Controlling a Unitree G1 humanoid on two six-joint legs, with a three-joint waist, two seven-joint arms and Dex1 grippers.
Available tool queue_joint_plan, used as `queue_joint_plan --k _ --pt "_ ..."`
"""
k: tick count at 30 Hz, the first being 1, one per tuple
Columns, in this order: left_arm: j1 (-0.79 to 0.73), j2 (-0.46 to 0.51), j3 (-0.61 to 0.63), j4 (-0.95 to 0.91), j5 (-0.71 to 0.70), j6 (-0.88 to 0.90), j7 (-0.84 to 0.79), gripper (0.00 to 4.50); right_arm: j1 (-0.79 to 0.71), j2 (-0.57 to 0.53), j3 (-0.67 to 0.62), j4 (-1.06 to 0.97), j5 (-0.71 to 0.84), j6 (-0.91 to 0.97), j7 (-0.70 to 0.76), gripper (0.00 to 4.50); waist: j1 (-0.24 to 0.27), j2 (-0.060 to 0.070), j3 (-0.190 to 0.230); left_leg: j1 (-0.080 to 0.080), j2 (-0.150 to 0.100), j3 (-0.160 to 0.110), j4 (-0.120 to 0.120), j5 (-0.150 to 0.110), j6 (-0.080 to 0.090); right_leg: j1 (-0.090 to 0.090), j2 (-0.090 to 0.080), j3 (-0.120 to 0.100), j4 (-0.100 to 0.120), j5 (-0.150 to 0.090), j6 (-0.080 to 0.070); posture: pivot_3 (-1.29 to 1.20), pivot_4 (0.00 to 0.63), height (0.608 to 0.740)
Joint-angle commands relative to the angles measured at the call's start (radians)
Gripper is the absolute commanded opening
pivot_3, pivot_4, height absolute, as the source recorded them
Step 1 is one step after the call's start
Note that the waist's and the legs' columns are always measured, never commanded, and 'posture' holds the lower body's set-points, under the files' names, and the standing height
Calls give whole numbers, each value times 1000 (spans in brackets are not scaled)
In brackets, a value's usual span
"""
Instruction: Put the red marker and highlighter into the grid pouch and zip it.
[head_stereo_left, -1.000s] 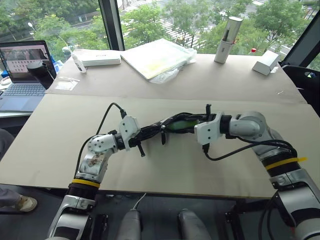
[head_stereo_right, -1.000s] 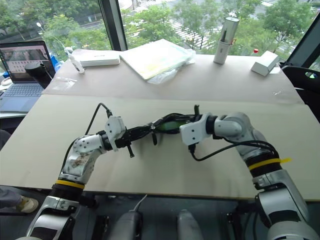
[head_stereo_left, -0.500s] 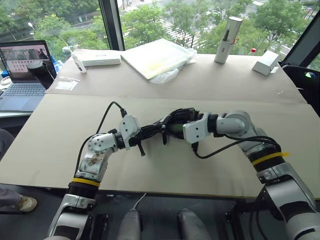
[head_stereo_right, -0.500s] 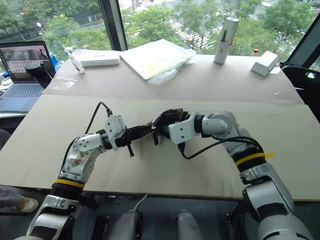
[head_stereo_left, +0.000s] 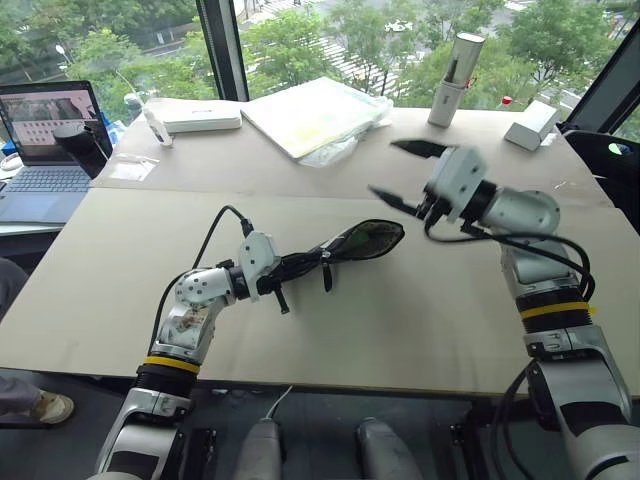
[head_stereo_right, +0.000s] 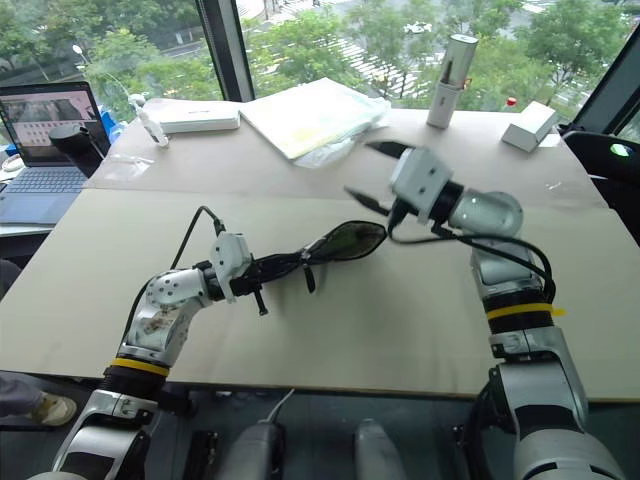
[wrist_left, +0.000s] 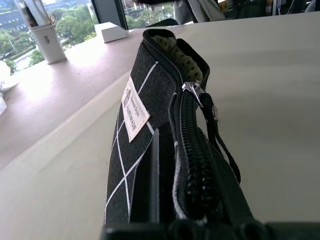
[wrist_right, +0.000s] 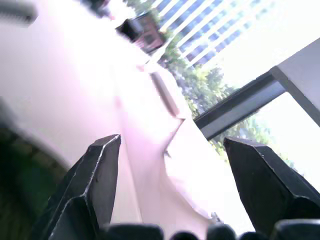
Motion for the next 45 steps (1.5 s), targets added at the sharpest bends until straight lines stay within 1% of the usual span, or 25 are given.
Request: queue_joint_plan --k 1,2,4,6,7,9,12,13,15,17,20,24,28,35,37,38,39,40,42,43,44,45 --pt "-9 -1 11 -10 -7 -28 -2 0 109 -74 -153 -277 429 523 30 3650 8 0 0 0 0 0 0 0 0 0 0 0 0 0 0 0 150 740" --pt "-9 -1 11 -10 -7 -28 -2 0 148 -103 -163 -334 493 619 49 3650 16 0 0 0 0 -1 0 0 0 1 0 -1 0 0 0 0 150 740" --pt "-7 0 12 -13 -8 -27 -2 0 291 -207 -153 -474 597 785 131 3650 22 0 0 -1 0 -1 0 0 0 1 0 -1 -1 0 0 0 150 740" --pt "-9 0 11 -11 -8 -27 -3 0 441 -294 -127 -590 616 849 205 3650 27 0 0 -1 0 -1 0 0 0 1 0 -1 -2 0 0 0 150 740" --pt "-12 -1 11 -7 -8 -28 -5 0 496 -308 -107 -634 611 869 202 3650 25 0 0 -1 0 -1 1 0 0 1 0 -1 -2 0 0 0 150 740" --pt "-16 -2 11 -2 -8 -30 -7 0 544 -304 -79 -680 594 895 167 3650 13 0 0 -1 0 0 2 0 0 1 0 0 -1 -1 0 0 150 740" --pt "-25 -8 7 6 -7 -30 -11 0 541 -185 7 -693 505 899 18 3650 -6 -1 0 1 0 0 2 0 1 1 1 1 0 -3 4 0 150 740" --pt "-28 -11 5 7 -6 -30 -13 0 528 -138 31 -685 475 897 -32 3650 -8 -1 0 1 0 -1 2 0 1 1 2 1 0 -4 7 0 150 740" --pt "-32 -15 1 9 -5 -29 -16 0 491 -49 72 -654 417 895 -122 3650 -8 -1 0 1 0 -1 2 0 1 1 2 1 1 -4 7 0 150 740" --pt "-35 -17 -1 11 -4 -30 -17 0 461 16 94 -641 401 923 -173 3650 -6 -1 0 0 0 -1 2 1 1 0 2 1 1 -4 7 0 150 740" --pt "-40 -21 -4 13 -2 -29 -18 0 438 60 136 -641 382 966 -191 3650 3 -1 0 -2 0 -1 2 0 1 0 1 0 0 -1 1 0 150 740" --pt "-38 -23 -9 -9 -1 -17 -12 0 389 116 170 -592 323 975 -236 3650 6 -1 0 -2 -1 -1 2 0 1 0 1 0 -1 -1 1 0 150 740" --pt "-31 -22 -13 -34 -3 -4 -7 0 333 176 169 -536 293 977 -269 3650 0 -1 0 -2 -1 -2 2 0 1 -1 1 0 0 -1 1 0 150 740" --pt "-38 -18 -12 -45 -5 12 -2 0 301 198 165 -522 275 975 -247 3650 0 -1 0 -2 -1 -2 2 0 1 0 1 0 0 -1 1 0 150 740" --pt "-44 -18 -9 -35 -4 10 -2 0 308 179 160 -538 278 974 -224 3086 0 -1 0 -2 -1 -2 2 0 1 -1 1 0 0 -1 1 0 150 740" --pt "-46 -18 -9 -30 -4 9 -2 0 311 173 154 -540 281 978 -221 2902 0 -1 0 -2 -1 -2 2 0 1 -1 1 0 0 -1 1 0 150 740" --pt "-49 -17 -8 -26 -3 7 -2 0 311 166 150 -540 281 981 -216 2621 0 -1 0 -2 -1 -2 2 0 1 -1 1 0 0 -1 1 0 150 740" --pt "-49 -17 -7 -23 -3 6 -3 0 312 161 148 -539 280 982 -213 2206 0 -1 0 -2 -1 -2 2 0 1 -1 1 0 0 -1 1 0 150 740" --pt "-53 -15 -5 -14 -2 1 -4 0 315 149 139 -544 291 993 -202 1602 0 -1 0 -2 -1 -2 2 0 1 0 1 0 0 -1 1 0 150 740" --pt "-55 -14 -4 -11 -3 0 -5 0 317 144 137 -549 293 994 -197 1104 -1 -1 0 -2 -1 -2 2 0 1 -1 1 0 0 -1 1 0 150 740" --pt "-57 -13 -2 -5 -2 -4 -6 0 319 141 132 -553 298 999 -193 886 -2 -1 0 -2 -1 -2 2 0 1 -1 1 0 0 -1 1 0 150 740" --pt "-59 -12 0 2 -2 -7 -7 0 322 136 128 -559 301 1005 -189 404 -2 -1 0 -2 -1 -2 2 0 1 -1 1 0 0 -1 1 0 150 740"
